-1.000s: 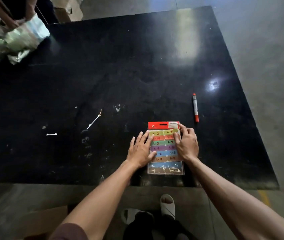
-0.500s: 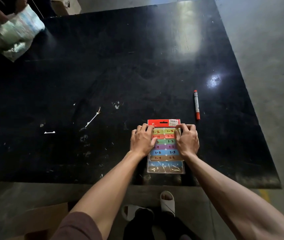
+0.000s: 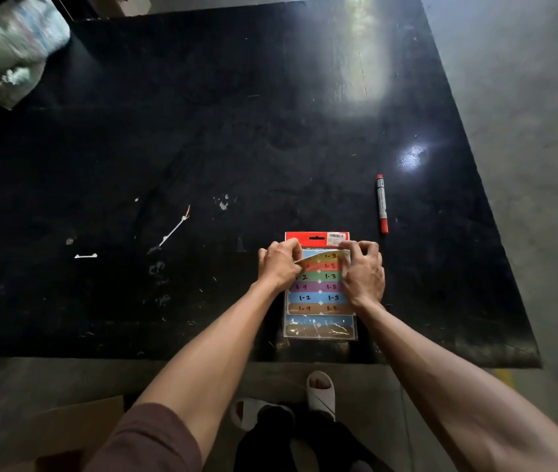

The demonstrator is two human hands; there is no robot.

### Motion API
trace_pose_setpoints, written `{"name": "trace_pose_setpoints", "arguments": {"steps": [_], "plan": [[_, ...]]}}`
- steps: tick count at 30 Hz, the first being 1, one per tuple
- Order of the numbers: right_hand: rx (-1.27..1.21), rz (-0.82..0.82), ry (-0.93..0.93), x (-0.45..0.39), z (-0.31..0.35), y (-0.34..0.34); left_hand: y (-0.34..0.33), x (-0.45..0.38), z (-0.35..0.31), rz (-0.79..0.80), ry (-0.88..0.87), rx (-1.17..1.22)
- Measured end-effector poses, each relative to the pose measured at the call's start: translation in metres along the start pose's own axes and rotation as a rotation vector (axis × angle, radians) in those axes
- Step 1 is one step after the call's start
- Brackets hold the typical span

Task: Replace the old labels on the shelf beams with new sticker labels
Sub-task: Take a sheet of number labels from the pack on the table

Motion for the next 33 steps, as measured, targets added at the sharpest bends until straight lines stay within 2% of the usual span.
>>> {"name": "trace_pose_setpoints", "arguments": {"steps": [8,16,21,27,30,33], "plan": [[-0.075,-0.011,0.087,0.006,0.003,0.003,0.01,0.019,0.008,0.026,0.08,0.468],[-0.532,0.15,0.244,0.002,0.091,0.044,0.067,0.051,0.029,-0.04,0.186,0.931],[-0.69,0.279,0.385,0.021,0.197,0.054,0.147,0.1,0.055,-0.273,0.177,1.229],[-0.712,0.43,0.687,0.111,0.349,0.052,0.241,0.214,0.126,-0.619,0.168,1.5],[-0.7,0.513,0.82,0.182,0.421,0.044,0.278,0.287,0.172,-0.853,0.203,1.514],[-0.699,0.579,0.922,0.243,0.471,0.038,0.303,0.349,0.201,-1.013,0.229,1.447]]}}
Point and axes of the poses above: each hand's wrist, its own x-axis away from the middle knuckle, its own y-axis out of the back of the hand, z = x × y, the point moved 10 cm from there along -x, towards the middle knuckle, and after that the axes turned 13 degrees about x, right-handed, at the moved point
